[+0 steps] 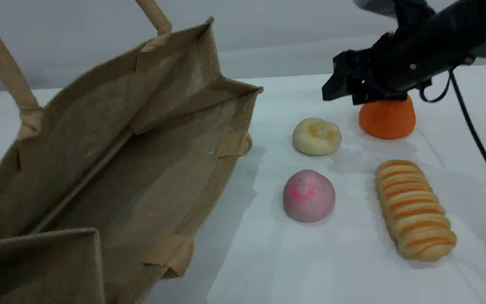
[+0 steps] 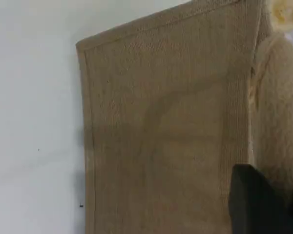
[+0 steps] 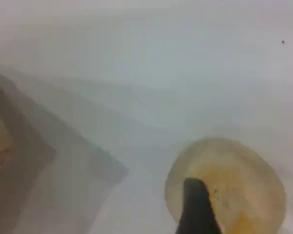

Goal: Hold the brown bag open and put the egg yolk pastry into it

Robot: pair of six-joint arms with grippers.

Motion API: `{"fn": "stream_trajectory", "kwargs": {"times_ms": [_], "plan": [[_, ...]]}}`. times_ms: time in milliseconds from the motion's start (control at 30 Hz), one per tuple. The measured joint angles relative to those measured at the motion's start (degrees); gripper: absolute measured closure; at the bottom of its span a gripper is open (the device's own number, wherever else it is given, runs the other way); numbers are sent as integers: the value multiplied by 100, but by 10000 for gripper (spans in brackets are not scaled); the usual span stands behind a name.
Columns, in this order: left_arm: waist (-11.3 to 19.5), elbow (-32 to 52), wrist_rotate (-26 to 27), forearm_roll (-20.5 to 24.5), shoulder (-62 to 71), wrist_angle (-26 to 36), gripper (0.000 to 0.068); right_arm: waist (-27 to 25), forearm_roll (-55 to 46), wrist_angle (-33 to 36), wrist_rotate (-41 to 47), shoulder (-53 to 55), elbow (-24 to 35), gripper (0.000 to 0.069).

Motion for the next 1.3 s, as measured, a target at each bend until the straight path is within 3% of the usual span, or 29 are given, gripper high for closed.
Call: {"fn": "stream_trajectory", "kwargs": {"times_ms": [500,833,933,1100,1300], "plan": [[0,5,-152,0,0,-51,598,50,-9,82,6,788,-468,279],[0,5,-178,-13,0,-46,598,549,29,-457,0,1046,-656,283],[0,5,-184,-16,0,-18,598,549,29,-457,0,1052,-656,347],[0,5,-184,-4,0,-18,598,549,1,-444,6,994,-646,607],[0,5,-184,-4,0,-18,598,560,-36,-678,11,444,-468,654]]}}
